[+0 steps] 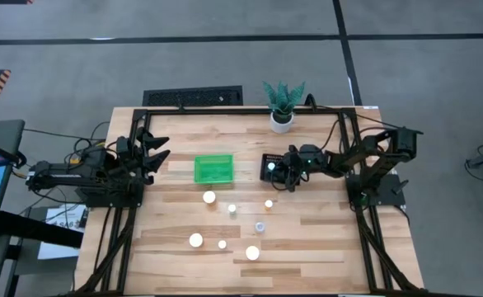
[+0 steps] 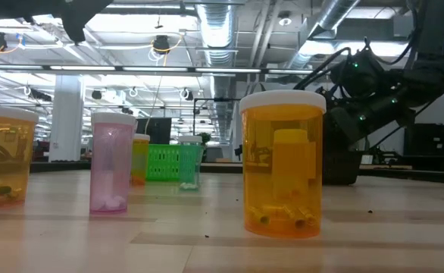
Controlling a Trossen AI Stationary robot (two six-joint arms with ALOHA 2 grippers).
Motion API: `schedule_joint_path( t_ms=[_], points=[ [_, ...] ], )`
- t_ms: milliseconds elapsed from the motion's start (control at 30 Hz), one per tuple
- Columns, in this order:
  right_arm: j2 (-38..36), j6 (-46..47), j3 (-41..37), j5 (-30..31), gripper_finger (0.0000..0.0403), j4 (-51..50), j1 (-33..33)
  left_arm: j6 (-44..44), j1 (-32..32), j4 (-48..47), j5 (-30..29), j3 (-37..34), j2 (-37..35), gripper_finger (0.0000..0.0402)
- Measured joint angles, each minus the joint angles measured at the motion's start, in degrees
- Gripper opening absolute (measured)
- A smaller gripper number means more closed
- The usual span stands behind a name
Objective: Pick and place medicine bottles into bin by pill shape (circle, oval)
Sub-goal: Put the right blue tablet bottle into the black basket
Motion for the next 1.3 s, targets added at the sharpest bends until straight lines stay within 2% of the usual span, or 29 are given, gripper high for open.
schedule_joint_path(
  t_ms=[200, 400, 633, 900, 1300],
  points=[
    [-0.04, 0.07, 0.09, -0.02, 0.0211, -1.26, 0.0, 0.02, -0.02, 0.0, 0.0, 0.0, 0.0, 0.022],
    [-0.08, 2.14, 0.05, -1.74, 0.0229, -1.29, -0.02, 0.02, 0.0, -0.02, 0.01, 0.0, 0.0, 0.022],
    [-4.68, 4.8, -0.03, -2.51, 0.0229, -5.02, -0.68, 0.02, -0.02, -0.02, 0.02, 0.0, -0.01, 0.022],
    [-8.51, 4.32, -0.04, -2.39, 0.0226, -10.36, -1.31, 0.02, 0.0, -0.02, 0.0, 0.0, 0.0, 0.022],
    [-8.53, 1.32, -0.04, -2.34, 0.0225, -10.1, -1.29, 0.04, -0.02, -0.09, 0.02, 0.0, 0.0, 0.022]
  ],
)
